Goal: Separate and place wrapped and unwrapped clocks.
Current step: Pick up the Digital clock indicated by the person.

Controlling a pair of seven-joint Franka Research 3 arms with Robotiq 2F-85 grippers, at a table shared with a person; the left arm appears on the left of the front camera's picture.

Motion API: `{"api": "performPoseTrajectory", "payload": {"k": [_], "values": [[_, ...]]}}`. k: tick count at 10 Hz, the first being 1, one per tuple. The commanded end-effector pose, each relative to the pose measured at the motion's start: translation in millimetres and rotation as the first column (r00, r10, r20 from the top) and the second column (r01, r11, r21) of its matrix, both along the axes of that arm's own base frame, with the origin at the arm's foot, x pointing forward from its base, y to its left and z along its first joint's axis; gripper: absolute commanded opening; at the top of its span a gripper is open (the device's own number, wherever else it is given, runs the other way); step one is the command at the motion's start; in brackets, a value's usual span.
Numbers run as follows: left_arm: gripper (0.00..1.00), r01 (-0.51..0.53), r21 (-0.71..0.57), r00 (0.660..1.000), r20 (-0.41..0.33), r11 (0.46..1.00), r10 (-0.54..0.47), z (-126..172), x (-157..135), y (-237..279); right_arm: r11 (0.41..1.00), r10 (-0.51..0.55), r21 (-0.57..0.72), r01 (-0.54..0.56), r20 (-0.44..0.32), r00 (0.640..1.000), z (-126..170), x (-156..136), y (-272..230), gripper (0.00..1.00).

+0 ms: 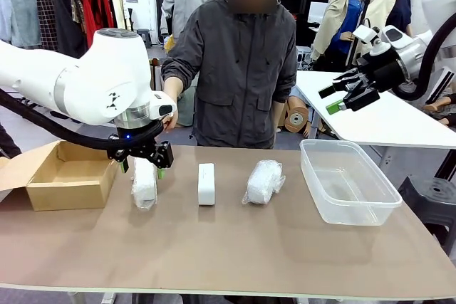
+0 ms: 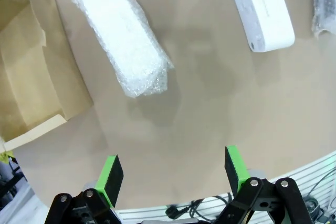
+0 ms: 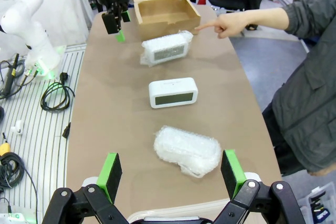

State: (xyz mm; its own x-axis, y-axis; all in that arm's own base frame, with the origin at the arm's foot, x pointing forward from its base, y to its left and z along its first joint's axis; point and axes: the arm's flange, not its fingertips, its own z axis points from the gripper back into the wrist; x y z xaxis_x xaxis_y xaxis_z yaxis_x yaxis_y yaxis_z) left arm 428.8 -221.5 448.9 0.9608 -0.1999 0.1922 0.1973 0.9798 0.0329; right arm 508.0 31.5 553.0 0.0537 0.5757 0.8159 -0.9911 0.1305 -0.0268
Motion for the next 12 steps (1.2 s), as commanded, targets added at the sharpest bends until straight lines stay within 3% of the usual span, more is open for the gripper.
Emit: {"api": "performPoseTrajectory", "payload": {"k": [1,3,4,6,8,12], "values": [[1.00,0.000,-0.001,1.000,0.001,1.000,0.000,0,0,0,1.000,0.001,0.001,-0.001,0.001,1.000,1,-2,0,1.00],[1.00,-0.174,-0.047,0.984,-0.030,0.984,0.173,-1,20,-10,1.000,0.001,0.001,-0.001,0.001,1.000,1,-2,0,1.00],[1.00,-0.202,-0.043,0.979,-0.037,0.979,0.200,-2,34,-8,1.000,0.001,0.001,-0.001,0.001,1.000,1,-2,0,1.00],[1.00,-0.312,-0.033,0.950,-0.002,0.950,0.312,-10,51,-11,1.000,0.001,0.001,-0.001,0.001,1.000,1,-2,0,1.00],[1.00,-0.342,-0.005,0.935,0.102,0.940,0.340,-23,68,-12,1.000,0.001,0.001,-0.001,0.001,1.000,1,-2,0,1.00],[1.00,-0.397,0.010,0.909,0.139,0.918,0.392,-50,93,1,1.000,0.001,0.001,-0.001,0.001,1.000,1,-2,0,1.00]]}}
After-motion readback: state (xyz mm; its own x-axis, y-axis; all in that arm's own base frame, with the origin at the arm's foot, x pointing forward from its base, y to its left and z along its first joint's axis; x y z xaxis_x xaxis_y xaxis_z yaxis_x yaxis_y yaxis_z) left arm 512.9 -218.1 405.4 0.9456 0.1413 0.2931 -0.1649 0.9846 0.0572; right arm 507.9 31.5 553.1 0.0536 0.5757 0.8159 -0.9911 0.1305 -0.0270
